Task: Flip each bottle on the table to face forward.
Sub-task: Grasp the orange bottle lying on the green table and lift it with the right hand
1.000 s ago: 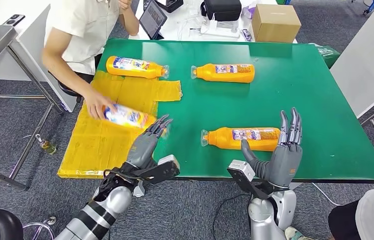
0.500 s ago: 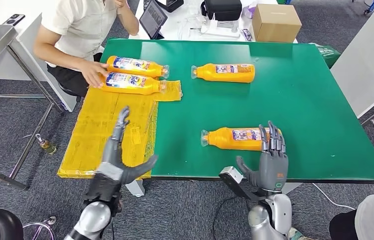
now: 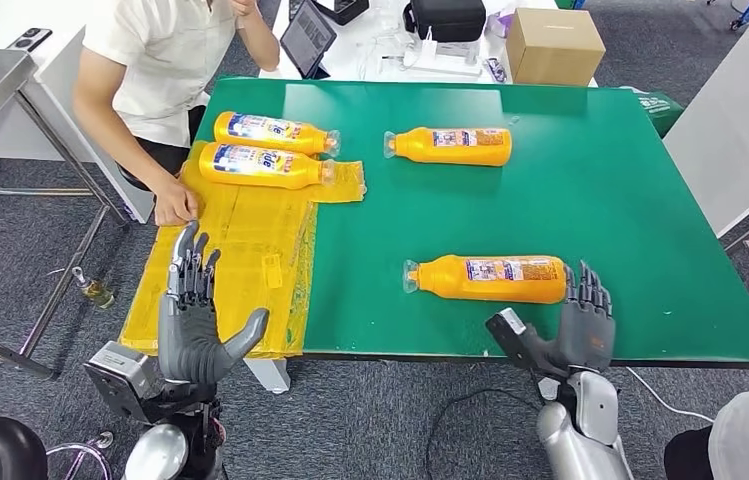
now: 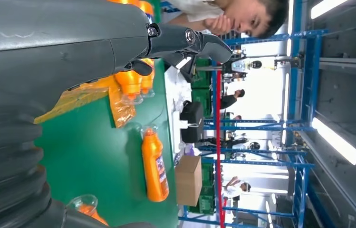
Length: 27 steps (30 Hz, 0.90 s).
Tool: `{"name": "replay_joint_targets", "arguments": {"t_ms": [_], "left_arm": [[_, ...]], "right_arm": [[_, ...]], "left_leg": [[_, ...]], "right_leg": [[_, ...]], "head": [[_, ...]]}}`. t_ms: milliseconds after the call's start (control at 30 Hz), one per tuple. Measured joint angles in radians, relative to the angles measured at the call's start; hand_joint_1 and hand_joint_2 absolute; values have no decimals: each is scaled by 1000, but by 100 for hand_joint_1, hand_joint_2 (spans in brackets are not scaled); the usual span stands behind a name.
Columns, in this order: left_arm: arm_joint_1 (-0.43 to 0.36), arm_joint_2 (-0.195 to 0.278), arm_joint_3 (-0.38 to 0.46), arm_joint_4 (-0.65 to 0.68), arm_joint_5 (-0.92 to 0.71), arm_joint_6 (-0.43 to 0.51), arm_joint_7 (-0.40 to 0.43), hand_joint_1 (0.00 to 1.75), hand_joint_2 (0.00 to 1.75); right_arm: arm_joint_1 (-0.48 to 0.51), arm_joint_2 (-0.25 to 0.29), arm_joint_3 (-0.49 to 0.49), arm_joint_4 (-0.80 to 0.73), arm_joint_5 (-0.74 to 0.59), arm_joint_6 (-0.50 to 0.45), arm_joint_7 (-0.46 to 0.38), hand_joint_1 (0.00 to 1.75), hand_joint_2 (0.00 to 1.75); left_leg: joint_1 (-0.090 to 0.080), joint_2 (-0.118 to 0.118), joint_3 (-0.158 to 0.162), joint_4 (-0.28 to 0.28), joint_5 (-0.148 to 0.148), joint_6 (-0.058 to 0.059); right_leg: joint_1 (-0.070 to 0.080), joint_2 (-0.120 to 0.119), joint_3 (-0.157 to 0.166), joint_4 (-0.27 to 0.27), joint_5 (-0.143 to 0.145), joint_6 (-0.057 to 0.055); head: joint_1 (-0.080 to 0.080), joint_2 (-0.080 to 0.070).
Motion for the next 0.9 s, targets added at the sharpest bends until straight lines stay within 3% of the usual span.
{"name": "replay_joint_targets", "arguments": {"t_ms": [433, 667, 900], "left_arm": [[-7, -22, -11, 15, 22, -2, 0, 0, 175], [-14, -27, -26, 27, 23, 0, 0, 0, 175], [-21, -30, -30, 34, 27, 2, 0, 0, 175]], "right_arm": [[-157, -84, 111, 194, 140, 0, 73, 0, 175], [-206, -89, 203, 242, 188, -1, 88, 0, 175], [-225, -88, 259, 268, 156, 16, 81, 0, 175]], "left_leg": [[0, 2, 0, 0, 0, 0], [0, 2, 0, 0, 0, 0], [0, 2, 0, 0, 0, 0]], "right_leg": [[0, 0, 0, 0, 1, 0], [0, 0, 0, 0, 0, 0], [0, 0, -1, 0, 0, 0]], "head": [[0, 0], [0, 0], [0, 0]]}}
